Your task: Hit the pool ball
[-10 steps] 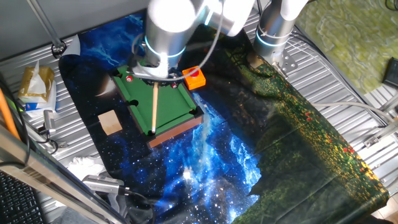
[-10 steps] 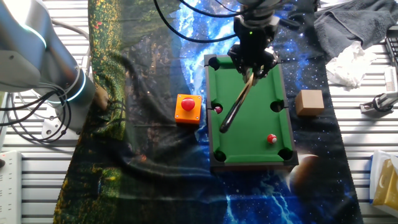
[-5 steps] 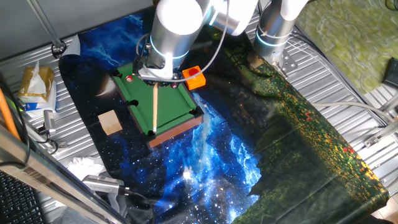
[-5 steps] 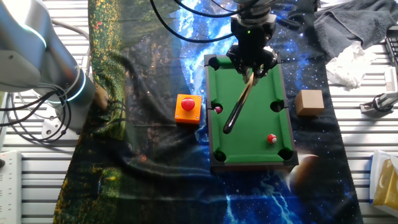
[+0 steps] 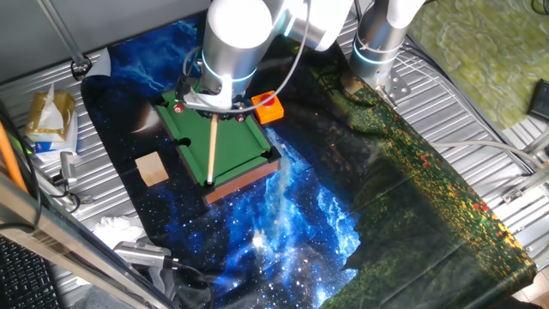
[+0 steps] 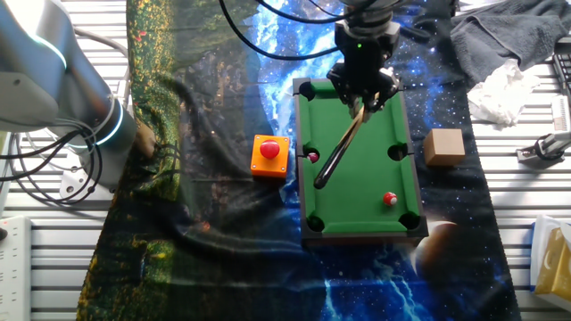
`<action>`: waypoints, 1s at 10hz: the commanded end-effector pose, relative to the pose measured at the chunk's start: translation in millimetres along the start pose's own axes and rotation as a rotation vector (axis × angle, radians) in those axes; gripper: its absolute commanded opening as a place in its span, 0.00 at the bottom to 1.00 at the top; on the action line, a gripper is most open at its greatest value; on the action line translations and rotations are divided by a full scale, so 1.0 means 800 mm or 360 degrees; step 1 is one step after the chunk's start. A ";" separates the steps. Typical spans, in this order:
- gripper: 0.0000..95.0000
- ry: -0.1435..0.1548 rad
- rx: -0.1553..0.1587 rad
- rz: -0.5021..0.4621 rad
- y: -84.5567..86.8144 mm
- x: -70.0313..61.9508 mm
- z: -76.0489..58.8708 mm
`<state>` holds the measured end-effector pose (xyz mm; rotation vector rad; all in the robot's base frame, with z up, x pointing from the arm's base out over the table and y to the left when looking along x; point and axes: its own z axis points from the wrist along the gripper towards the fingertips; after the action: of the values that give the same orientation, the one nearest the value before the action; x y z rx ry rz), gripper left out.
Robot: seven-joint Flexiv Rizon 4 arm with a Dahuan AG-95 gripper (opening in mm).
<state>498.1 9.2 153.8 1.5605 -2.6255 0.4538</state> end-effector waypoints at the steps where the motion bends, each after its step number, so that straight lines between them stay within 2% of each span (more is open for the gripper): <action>1: 0.00 0.0001 0.0002 0.0002 0.000 0.001 0.000; 10: 0.00 0.0004 0.0004 0.0018 0.000 0.001 0.000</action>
<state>497.5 8.9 154.2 1.5476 -2.6332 0.4582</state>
